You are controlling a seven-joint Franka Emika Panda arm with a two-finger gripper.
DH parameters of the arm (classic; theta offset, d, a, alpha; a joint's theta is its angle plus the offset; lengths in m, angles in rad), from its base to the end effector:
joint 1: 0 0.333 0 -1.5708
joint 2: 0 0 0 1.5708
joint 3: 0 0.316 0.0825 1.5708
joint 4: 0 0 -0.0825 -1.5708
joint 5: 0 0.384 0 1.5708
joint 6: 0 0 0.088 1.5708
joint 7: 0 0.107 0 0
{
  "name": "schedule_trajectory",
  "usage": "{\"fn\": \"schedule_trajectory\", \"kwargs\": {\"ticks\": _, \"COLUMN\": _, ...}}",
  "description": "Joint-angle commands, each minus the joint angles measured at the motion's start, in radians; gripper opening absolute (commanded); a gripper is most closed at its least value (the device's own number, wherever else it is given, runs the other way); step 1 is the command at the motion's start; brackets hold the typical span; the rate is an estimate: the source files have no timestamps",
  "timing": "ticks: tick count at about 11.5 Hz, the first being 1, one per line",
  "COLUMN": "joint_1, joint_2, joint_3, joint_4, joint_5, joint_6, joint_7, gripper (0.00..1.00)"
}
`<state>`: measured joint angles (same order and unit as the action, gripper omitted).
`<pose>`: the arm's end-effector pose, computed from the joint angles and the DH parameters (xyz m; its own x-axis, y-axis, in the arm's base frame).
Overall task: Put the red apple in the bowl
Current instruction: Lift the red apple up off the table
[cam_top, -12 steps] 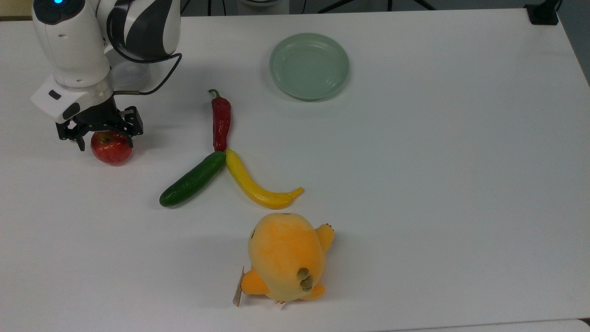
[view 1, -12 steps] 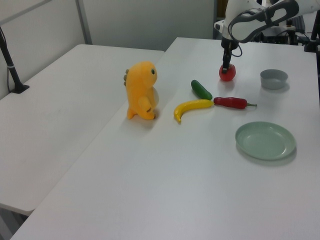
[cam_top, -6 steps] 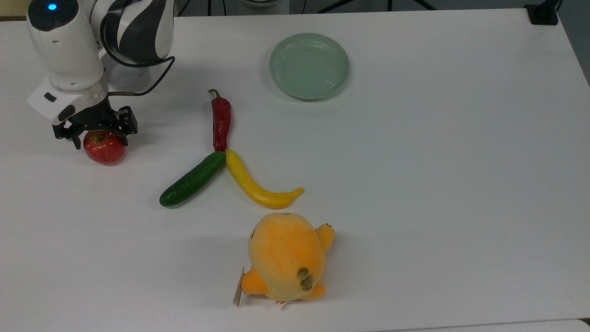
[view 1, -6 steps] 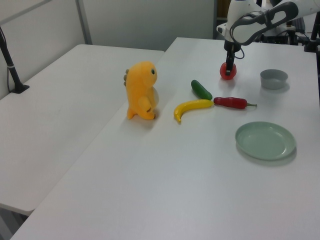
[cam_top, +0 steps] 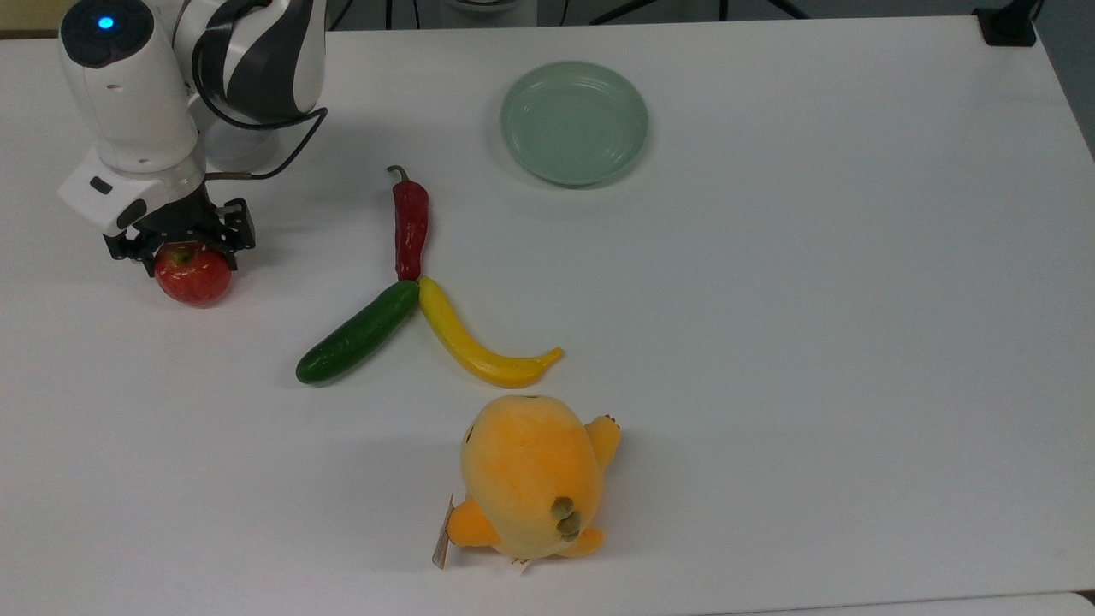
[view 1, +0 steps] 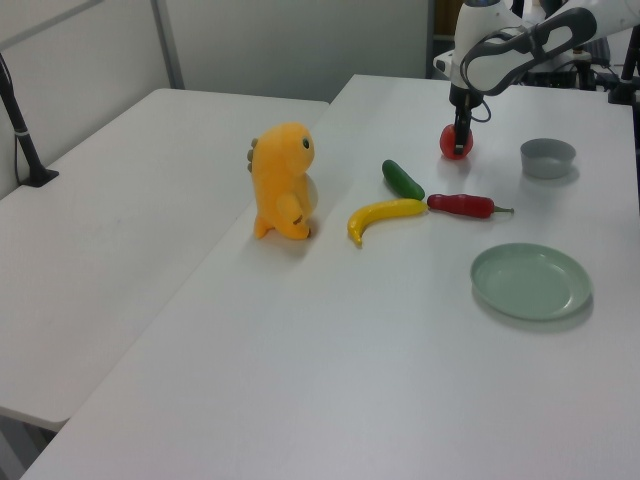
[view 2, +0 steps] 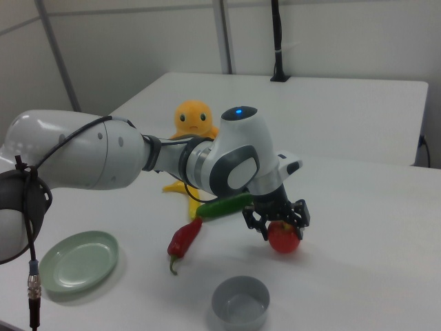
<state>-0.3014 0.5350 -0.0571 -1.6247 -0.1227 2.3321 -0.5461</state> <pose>0.6589 -0.2432 0.3284 0.9578 0.2780 0.0735 0.2592 -0.9454 0.1976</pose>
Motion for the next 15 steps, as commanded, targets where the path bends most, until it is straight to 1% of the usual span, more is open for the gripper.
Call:
{"fn": "schedule_trajectory", "kwargs": {"ticks": 1, "joint_1": -0.005, "joint_2": -0.012, "joint_3": -0.006, "joint_4": -0.029, "joint_5": -0.017, "joint_6": 0.020, "joint_7": -0.069, "gripper": 0.47}}
{"fn": "schedule_trajectory", "kwargs": {"ticks": 2, "joint_1": -0.005, "joint_2": -0.012, "joint_3": -0.006, "joint_4": -0.029, "joint_5": -0.017, "joint_6": 0.020, "joint_7": -0.092, "gripper": 0.36}}
{"fn": "schedule_trajectory", "kwargs": {"ticks": 3, "joint_1": -0.005, "joint_2": -0.012, "joint_3": -0.006, "joint_4": -0.029, "joint_5": -0.017, "joint_6": 0.013, "joint_7": -0.097, "gripper": 0.33}}
{"fn": "schedule_trajectory", "kwargs": {"ticks": 5, "joint_1": -0.007, "joint_2": -0.023, "joint_3": -0.006, "joint_4": -0.026, "joint_5": -0.014, "joint_6": 0.004, "joint_7": -0.094, "gripper": 0.33}}
{"fn": "schedule_trajectory", "kwargs": {"ticks": 6, "joint_1": -0.008, "joint_2": -0.042, "joint_3": -0.006, "joint_4": -0.024, "joint_5": -0.014, "joint_6": -0.006, "joint_7": -0.089, "gripper": 0.33}}
{"fn": "schedule_trajectory", "kwargs": {"ticks": 7, "joint_1": -0.009, "joint_2": -0.064, "joint_3": -0.006, "joint_4": -0.020, "joint_5": -0.012, "joint_6": -0.051, "joint_7": -0.087, "gripper": 0.33}}
{"fn": "schedule_trajectory", "kwargs": {"ticks": 11, "joint_1": 0.001, "joint_2": -0.203, "joint_3": -0.004, "joint_4": -0.018, "joint_5": 0.002, "joint_6": -0.225, "joint_7": -0.084, "gripper": 0.33}}
{"fn": "schedule_trajectory", "kwargs": {"ticks": 15, "joint_1": 0.017, "joint_2": -0.364, "joint_3": -0.003, "joint_4": -0.021, "joint_5": 0.012, "joint_6": -0.478, "joint_7": -0.083, "gripper": 0.35}}
